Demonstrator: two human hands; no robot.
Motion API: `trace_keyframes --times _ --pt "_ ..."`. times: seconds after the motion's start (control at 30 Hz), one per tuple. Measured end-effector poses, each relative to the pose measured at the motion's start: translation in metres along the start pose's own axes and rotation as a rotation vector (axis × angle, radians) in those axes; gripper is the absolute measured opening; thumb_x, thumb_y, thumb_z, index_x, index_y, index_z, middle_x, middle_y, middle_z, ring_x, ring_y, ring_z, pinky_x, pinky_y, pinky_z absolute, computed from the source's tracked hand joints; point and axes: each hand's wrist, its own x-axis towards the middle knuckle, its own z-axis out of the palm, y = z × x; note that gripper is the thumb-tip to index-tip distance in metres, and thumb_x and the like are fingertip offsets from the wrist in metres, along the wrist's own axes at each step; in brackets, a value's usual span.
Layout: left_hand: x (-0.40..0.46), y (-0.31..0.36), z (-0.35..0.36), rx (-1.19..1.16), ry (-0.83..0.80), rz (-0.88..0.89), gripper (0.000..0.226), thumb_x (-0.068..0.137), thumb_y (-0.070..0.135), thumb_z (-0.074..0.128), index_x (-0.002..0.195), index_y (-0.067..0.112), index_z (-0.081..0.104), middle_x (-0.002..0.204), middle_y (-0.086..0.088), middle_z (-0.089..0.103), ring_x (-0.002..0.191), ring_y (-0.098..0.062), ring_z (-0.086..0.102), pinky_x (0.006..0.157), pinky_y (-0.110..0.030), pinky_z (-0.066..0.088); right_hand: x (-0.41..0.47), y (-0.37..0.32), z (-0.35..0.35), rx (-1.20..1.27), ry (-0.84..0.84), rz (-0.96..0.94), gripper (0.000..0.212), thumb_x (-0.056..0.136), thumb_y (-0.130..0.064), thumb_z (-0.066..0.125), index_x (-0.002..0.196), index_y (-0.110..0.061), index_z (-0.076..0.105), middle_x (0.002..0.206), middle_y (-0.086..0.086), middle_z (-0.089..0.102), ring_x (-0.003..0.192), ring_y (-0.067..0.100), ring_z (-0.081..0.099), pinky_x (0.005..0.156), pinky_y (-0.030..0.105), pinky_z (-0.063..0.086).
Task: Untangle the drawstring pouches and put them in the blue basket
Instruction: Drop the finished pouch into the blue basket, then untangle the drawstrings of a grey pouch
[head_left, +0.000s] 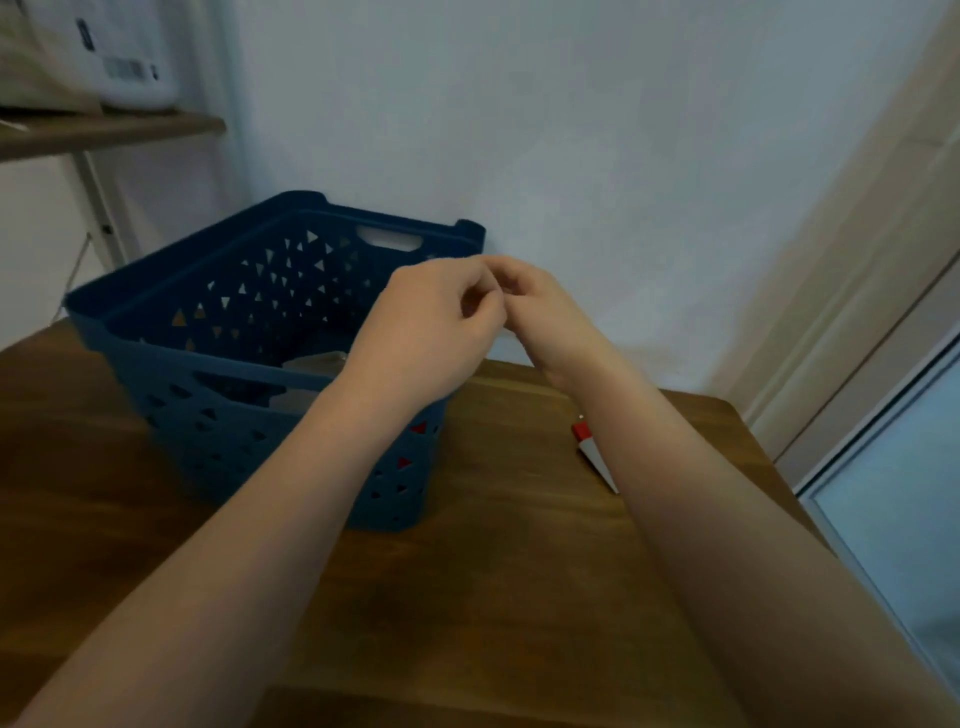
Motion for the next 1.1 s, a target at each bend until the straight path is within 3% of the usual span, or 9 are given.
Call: trace_keyframes --times 0.13,0.33,0.43,0.57,0.77,0.87,0.97,1.03,1.1 --pt "-0.003 0.014 0.009 -0.031 -0.055 0.062 0.016 0.093 0.025 0.049 0.088 0.021 0.063 0.078 0.009 0.058 0.072 -0.005 0.054 0.058 -0.017 0.04 -0.012 0.037 -0.025 0.054 0.136 0.098 0.032 0.088 -0.024 0.057 0.119 -0.014 0.06 0.117 0.002 0.064 0.111 0.016 0.058 0.099 0.042 0.046" --pt "-0.012 0.025 0.053 -0.093 -0.304 0.127 0.014 0.093 0.023 0.051 0.092 0.018 0.064 0.087 0.006 0.062 0.079 -0.006 0.056 0.066 -0.018 0.043 -0.045 0.126 -0.069 -0.117 0.436 0.401 0.019 0.09 -0.013 0.055 0.107 -0.011 0.064 0.108 0.004 0.064 0.103 0.019 0.058 0.075 0.026 0.045" --pt "-0.011 0.019 0.08 -0.069 -0.373 0.086 0.013 0.094 0.022 0.05 0.097 0.018 0.062 0.09 0.006 0.061 0.082 -0.004 0.055 0.068 -0.016 0.043 -0.062 0.153 -0.088 -0.24 0.577 0.49 0.022 0.094 -0.011 0.049 0.112 -0.01 0.061 0.116 0.006 0.062 0.098 0.015 0.053 0.078 0.027 0.042" --pt "-0.009 0.004 0.113 -0.015 -0.455 0.009 0.011 0.095 0.026 0.05 0.1 0.023 0.059 0.088 0.015 0.053 0.079 0.004 0.049 0.061 -0.009 0.039 -0.076 0.173 -0.102 -0.406 0.537 0.514 0.028 0.095 -0.017 0.052 0.121 -0.007 0.058 0.119 0.01 0.061 0.097 0.019 0.055 0.078 0.026 0.044" --pt "-0.01 -0.013 0.146 0.036 -0.554 -0.125 0.004 0.095 0.026 0.049 0.096 0.028 0.053 0.09 0.011 0.053 0.076 0.0 0.05 0.059 -0.013 0.037 -0.089 0.189 -0.107 -0.478 0.462 0.535 0.035 0.091 -0.01 0.056 0.126 -0.009 0.053 0.115 0.009 0.061 0.091 0.017 0.056 0.07 0.026 0.044" --pt "-0.011 -0.017 0.156 0.036 -0.534 -0.116 0.02 0.094 0.026 0.052 0.115 0.026 0.053 0.111 0.007 0.056 0.087 -0.001 0.053 0.069 -0.014 0.041 -0.091 0.183 -0.103 -0.545 0.431 0.334 0.02 0.091 -0.011 0.055 0.107 -0.012 0.065 0.097 0.004 0.063 0.087 0.017 0.058 0.063 0.022 0.041" --pt "-0.011 -0.017 0.16 0.023 -0.484 -0.087 0.046 0.091 0.029 0.058 0.134 0.023 0.044 0.135 0.004 0.045 0.098 -0.004 0.05 0.081 -0.019 0.044 -0.093 0.165 -0.093 -0.625 0.341 0.056 0.016 0.087 -0.008 0.06 0.1 -0.012 0.068 0.099 0.0 0.056 0.095 0.017 0.052 0.076 0.026 0.039" --pt "-0.011 -0.015 0.163 0.018 -0.467 -0.105 0.049 0.088 0.03 0.061 0.134 0.021 0.045 0.134 0.003 0.046 0.099 -0.007 0.052 0.084 -0.023 0.047 -0.093 0.155 -0.088 -0.667 0.329 -0.083 0.015 0.082 -0.008 0.066 0.095 -0.01 0.07 0.105 0.005 0.057 0.101 0.023 0.048 0.082 0.034 0.042" --pt "-0.012 -0.017 0.163 -0.012 -0.433 -0.116 0.038 0.088 0.03 0.062 0.123 0.019 0.052 0.114 0.005 0.057 0.095 -0.007 0.054 0.079 -0.023 0.047 -0.095 0.148 -0.082 -0.722 0.345 -0.176 0.012 0.076 -0.01 0.071 0.087 -0.013 0.072 0.116 0.009 0.056 0.111 0.03 0.044 0.089 0.04 0.039"
